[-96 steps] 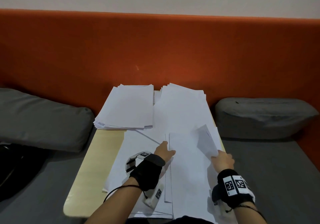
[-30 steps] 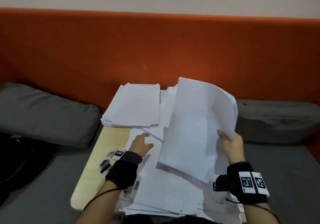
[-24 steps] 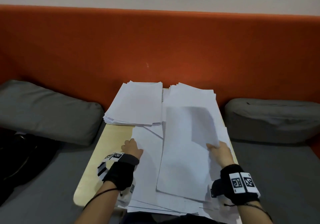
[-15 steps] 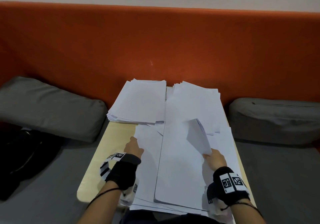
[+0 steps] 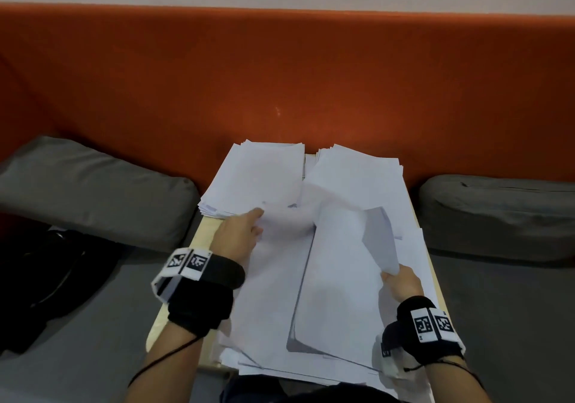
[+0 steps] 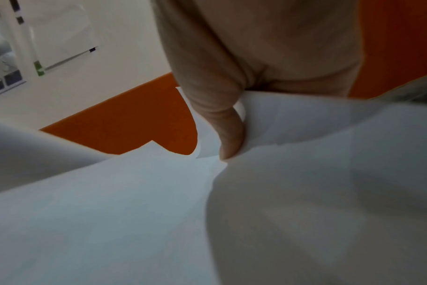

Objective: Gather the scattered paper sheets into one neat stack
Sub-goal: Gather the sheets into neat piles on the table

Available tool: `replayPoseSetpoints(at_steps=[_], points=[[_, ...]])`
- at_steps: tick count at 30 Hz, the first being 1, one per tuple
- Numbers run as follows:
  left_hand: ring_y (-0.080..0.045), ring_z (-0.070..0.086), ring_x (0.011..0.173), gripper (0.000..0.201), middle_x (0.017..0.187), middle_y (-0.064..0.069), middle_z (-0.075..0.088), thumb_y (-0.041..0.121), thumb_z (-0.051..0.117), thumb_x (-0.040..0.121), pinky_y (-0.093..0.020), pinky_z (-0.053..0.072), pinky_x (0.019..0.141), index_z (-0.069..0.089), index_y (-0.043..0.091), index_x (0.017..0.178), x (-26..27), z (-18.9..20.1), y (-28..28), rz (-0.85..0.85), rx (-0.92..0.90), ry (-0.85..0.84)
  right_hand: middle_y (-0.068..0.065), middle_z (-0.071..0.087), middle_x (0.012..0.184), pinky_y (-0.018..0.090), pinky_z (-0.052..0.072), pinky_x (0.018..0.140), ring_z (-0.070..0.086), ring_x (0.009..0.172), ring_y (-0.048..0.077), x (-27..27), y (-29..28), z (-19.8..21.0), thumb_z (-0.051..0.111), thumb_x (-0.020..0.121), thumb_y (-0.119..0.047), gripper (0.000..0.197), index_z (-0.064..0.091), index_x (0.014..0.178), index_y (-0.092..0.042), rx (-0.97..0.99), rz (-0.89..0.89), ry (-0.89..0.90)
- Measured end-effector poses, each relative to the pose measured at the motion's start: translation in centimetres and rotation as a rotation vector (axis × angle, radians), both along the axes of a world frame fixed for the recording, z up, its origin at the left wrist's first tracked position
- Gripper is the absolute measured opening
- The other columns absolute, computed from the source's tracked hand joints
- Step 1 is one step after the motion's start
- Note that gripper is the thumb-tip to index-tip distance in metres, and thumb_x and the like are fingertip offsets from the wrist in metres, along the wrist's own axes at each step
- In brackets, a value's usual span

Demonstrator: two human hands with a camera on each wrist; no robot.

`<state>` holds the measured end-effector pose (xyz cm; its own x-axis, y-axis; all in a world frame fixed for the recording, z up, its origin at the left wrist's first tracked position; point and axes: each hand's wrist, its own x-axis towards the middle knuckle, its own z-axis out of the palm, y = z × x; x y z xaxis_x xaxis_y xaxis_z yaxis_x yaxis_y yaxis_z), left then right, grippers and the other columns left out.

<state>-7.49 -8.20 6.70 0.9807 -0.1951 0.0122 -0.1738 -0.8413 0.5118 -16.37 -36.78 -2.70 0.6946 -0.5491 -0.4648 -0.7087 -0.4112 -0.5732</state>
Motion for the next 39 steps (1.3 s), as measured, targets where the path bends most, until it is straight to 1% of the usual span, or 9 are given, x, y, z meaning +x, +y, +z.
replayPoseSetpoints(at_steps=[9, 13, 19, 22, 25, 27, 32, 35, 39], points=[[-0.026, 0.064, 0.090, 0.023, 0.097, -0.012, 0.070, 0.006, 0.057, 0.089, -0.027, 0.047, 0.079, 0.061, 0.014, 0.110, -0.5, 7.5, 1.7, -0.079, -0.217, -0.238, 0.024, 0.059, 0.109, 0.031, 0.037, 0.075, 0.048, 0.086, 0.029, -0.2, -0.7, 0.2, 0.048, 0.092, -0.008, 0.031, 0.053, 0.120, 0.003, 0.017, -0.071, -0.014], [-0.022, 0.064, 0.084, 0.021, 0.089, -0.004, 0.069, 0.000, 0.055, 0.088, -0.035, 0.050, 0.080, 0.061, 0.020, 0.090, 0.7, 7.8, 1.9, 0.009, -0.594, -0.278, 0.020, 0.059, 0.098, 0.032, 0.041, 0.075, 0.051, 0.085, 0.031, -0.2, -0.6, 0.1, 0.046, 0.091, -0.008, 0.026, 0.056, 0.114, 0.002, 0.027, -0.098, -0.035], [-0.014, 0.062, 0.069, 0.027, 0.075, 0.003, 0.068, -0.008, 0.050, 0.088, -0.020, 0.049, 0.061, 0.056, 0.019, 0.083, 1.5, 3.3, -1.4, 0.097, -0.933, 0.099, 0.015, 0.059, 0.084, 0.032, 0.041, 0.071, 0.055, 0.078, 0.030, -0.2, 0.4, 0.5, 0.060, 0.077, -0.018, 0.029, 0.057, 0.098, 0.002, 0.276, -0.085, -0.072], [-0.025, 0.060, 0.083, 0.016, 0.098, -0.014, 0.064, -0.001, 0.054, 0.088, -0.033, 0.052, 0.073, 0.054, 0.010, 0.100, 1.6, -1.7, -3.2, 0.159, -0.832, 0.286, 0.011, 0.059, 0.077, 0.029, 0.039, 0.065, 0.053, 0.070, 0.026, -0.3, 0.7, 0.7, 0.062, 0.080, -0.025, 0.030, 0.058, 0.094, 0.001, 0.445, -0.153, -0.075], [-0.032, 0.059, 0.103, 0.024, 0.118, -0.021, 0.058, 0.001, 0.052, 0.090, -0.044, 0.048, 0.095, 0.050, 0.006, 0.113, 1.0, -6.9, -4.7, 0.148, -0.618, 0.463, 0.012, 0.062, 0.112, 0.037, 0.043, 0.094, 0.057, 0.103, 0.029, -0.3, 0.3, 0.0, 0.043, 0.091, -0.055, 0.059, 0.056, 0.122, -0.006, 0.552, -0.278, -0.122], [-0.033, 0.055, 0.114, 0.030, 0.127, -0.022, 0.054, 0.005, 0.050, 0.092, -0.038, 0.046, 0.097, 0.044, 0.001, 0.121, 0.1, -8.7, -5.5, 0.042, -0.291, 0.545, 0.002, 0.063, 0.110, 0.037, 0.041, 0.097, 0.057, 0.107, 0.025, -0.8, 0.3, 0.0, 0.035, 0.091, -0.062, 0.051, 0.057, 0.116, -0.023, 0.726, -0.334, -0.217], [-0.035, 0.039, 0.128, 0.056, 0.138, -0.019, 0.034, 0.021, 0.052, 0.092, -0.034, 0.035, 0.102, 0.024, 0.000, 0.136, -1.5, -8.9, -6.9, -0.050, 0.159, 0.536, 0.017, 0.063, 0.113, 0.037, 0.049, 0.085, 0.060, 0.100, 0.032, -1.2, 1.2, 0.7, 0.056, 0.091, -0.009, 0.038, 0.051, 0.127, -0.001, 0.521, -0.122, -0.317], [-0.026, 0.037, 0.125, 0.074, 0.135, -0.011, 0.034, 0.022, 0.064, 0.086, -0.027, 0.037, 0.099, 0.018, 0.007, 0.141, -1.1, -7.1, -6.2, 0.045, -0.328, 0.397, 0.017, 0.064, 0.110, 0.036, 0.050, 0.086, 0.062, 0.100, 0.032, -1.0, 1.0, 2.1, 0.055, 0.091, -0.007, 0.034, 0.052, 0.125, -0.002, 0.470, -0.042, -0.416], [0.002, 0.062, 0.097, 0.051, 0.106, 0.008, 0.058, 0.015, 0.069, 0.080, -0.005, 0.047, 0.071, 0.042, 0.012, 0.123, -0.9, -2.8, -5.6, -0.077, -0.996, 0.206, 0.003, 0.068, 0.092, 0.023, 0.051, 0.069, 0.068, 0.074, 0.008, -0.6, 0.9, 5.7, 0.059, 0.088, -0.011, 0.021, 0.060, 0.109, -0.008, 0.486, -0.061, -0.718]])
